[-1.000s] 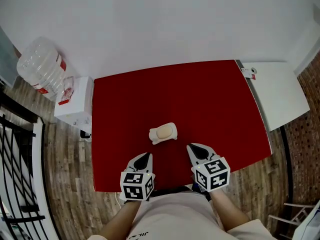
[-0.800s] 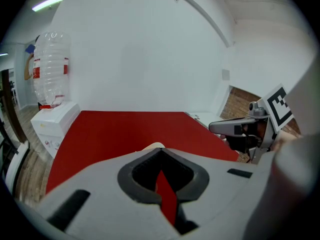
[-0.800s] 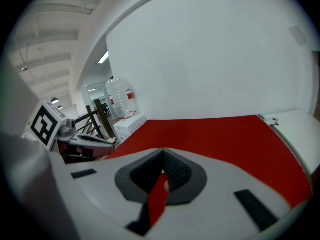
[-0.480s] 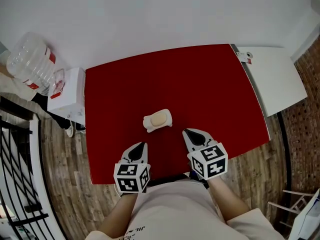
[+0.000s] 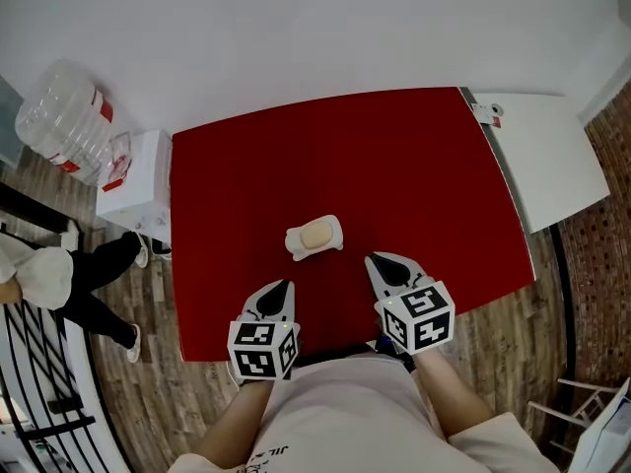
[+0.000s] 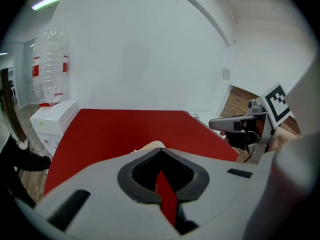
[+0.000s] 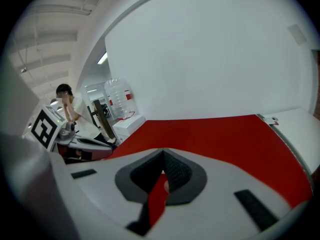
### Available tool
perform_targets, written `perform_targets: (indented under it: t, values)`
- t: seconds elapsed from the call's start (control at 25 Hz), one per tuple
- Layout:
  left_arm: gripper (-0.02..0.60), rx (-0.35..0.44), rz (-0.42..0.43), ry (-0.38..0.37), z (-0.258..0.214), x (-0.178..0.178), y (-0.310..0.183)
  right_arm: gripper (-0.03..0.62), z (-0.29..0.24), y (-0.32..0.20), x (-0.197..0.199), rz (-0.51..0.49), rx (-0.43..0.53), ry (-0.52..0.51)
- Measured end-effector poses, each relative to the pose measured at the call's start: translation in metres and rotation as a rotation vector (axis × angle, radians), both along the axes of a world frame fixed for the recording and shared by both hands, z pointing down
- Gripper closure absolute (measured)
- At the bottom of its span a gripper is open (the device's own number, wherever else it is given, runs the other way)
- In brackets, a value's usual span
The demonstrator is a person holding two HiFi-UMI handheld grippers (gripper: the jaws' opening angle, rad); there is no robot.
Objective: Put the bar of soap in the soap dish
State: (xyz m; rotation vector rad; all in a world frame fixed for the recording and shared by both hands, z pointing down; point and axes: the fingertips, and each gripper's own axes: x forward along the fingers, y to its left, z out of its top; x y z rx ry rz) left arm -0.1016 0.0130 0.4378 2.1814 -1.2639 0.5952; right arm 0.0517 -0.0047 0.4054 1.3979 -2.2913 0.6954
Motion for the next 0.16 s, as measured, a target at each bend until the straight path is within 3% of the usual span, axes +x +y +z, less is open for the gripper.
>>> perform_targets:
  t: [0.16]
  values:
    - [0.572, -0.024, 0.017, 0.002, 0.0034, 0.0039, 0.0069, 0.591, 0.0014, 0.0074, 0.0052, 0.014, -0.021, 0.008]
